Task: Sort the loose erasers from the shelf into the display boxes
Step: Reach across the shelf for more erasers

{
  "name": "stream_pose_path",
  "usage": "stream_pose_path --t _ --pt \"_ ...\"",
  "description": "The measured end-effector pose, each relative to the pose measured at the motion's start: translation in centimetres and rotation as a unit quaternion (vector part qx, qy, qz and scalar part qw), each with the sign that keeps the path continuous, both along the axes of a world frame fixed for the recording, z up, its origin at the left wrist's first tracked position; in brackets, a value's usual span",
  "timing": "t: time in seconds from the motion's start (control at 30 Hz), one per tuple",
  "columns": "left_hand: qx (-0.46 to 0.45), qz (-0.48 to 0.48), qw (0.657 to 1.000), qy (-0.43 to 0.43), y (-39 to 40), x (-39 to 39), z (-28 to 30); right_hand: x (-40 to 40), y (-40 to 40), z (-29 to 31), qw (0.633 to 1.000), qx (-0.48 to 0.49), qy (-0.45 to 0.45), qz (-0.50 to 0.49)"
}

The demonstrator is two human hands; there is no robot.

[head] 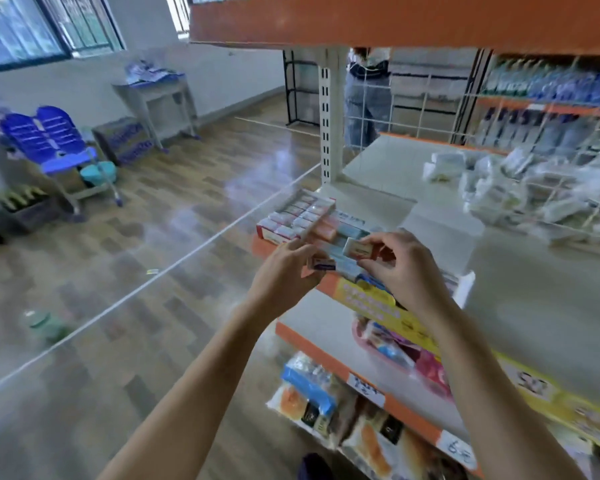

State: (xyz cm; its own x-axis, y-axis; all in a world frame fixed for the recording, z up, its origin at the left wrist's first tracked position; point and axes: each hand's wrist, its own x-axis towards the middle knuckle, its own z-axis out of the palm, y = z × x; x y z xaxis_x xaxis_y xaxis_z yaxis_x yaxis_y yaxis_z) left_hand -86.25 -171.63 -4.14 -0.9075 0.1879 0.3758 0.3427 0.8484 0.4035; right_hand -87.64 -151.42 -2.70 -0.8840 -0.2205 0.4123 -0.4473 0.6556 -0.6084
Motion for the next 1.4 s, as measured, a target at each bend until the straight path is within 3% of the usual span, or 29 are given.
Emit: stream_pose_path --t 0.4,0.83,1.2,1.4 --pt "0.019 -0.006 1.000 -0.019 -8.6 -12.0 0.2 -10.7 -8.4 -0.3 0.995 0.088 -0.047 -0.028" --pt "0.014 -0.174 0.979 -0.102 -14.6 -19.7 -0.6 -12.9 -14.5 -1.9 0.969 0.141 -0.185 -0.088" --pt "0.009 -0.300 0.947 -0.113 -12.4 -21.9 -0.2 -11.2 -15.8 -1.7 0.959 0.121 -0.213 -0.143" --pt "0.024 -0.382 0.919 -0.090 -5.7 -20.9 2.0 -7.8 -11.1 0.6 0.941 0.096 -0.184 -0.266"
